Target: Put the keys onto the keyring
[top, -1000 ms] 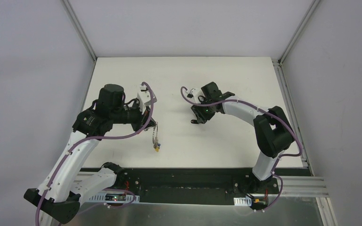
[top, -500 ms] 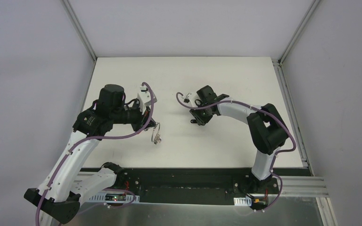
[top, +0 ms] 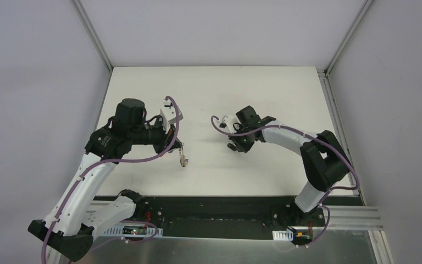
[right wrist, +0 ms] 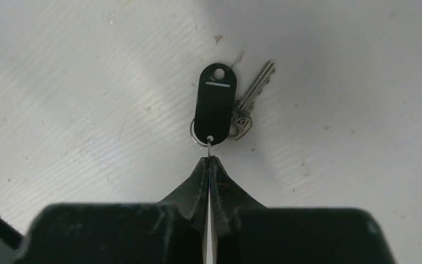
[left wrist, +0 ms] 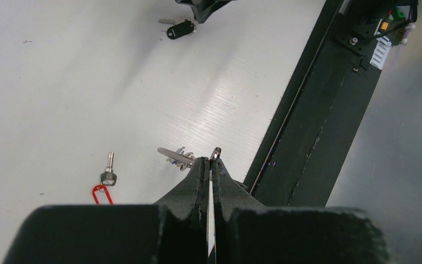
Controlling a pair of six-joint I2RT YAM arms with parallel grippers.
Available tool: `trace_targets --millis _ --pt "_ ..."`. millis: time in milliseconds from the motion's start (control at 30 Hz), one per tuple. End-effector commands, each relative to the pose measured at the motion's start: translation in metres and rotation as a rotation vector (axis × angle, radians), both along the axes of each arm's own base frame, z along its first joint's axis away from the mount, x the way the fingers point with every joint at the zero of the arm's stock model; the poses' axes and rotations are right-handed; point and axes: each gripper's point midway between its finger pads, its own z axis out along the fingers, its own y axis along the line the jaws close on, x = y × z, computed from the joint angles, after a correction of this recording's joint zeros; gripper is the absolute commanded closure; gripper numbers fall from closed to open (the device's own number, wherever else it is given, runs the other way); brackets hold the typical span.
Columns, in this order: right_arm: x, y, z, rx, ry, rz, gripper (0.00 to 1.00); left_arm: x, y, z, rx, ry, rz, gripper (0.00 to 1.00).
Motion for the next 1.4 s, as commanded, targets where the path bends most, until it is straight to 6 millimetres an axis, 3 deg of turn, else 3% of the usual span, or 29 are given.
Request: trace_targets --millis 0,300,567,833,1100,1367 --pt "-0.022 -0.009 0.016 0.018 0.001 0.044 1.00 0.002 -0.007 0.014 -0.046 -0.033 -0.032 1.00" --pt "-0.033 -0.016 0.038 0.074 -0.009 0.044 1.00 0.004 -0.009 0.012 -0.045 -0.027 -0.037 1.00" --pt "-0.034 0.005 0.071 0.238 0.028 0.094 1.00 0.010 -0.012 0.014 -0.052 -0.034 -0.040 1.00" --pt "-0.037 0.021 0.100 0.365 0.022 0.167 1.00 0.029 -0.022 0.017 -0.075 -0.001 -0.002 1.00" --pt "-0.035 0.044 0.159 0.542 -0.026 0.229 1.00 0.048 -0.031 0.021 -0.096 0.038 0.044 1.00" --pt "-0.044 0.062 0.219 0.710 -0.022 0.280 1.00 0.058 -0.036 0.038 -0.129 0.019 0.072 1.00"
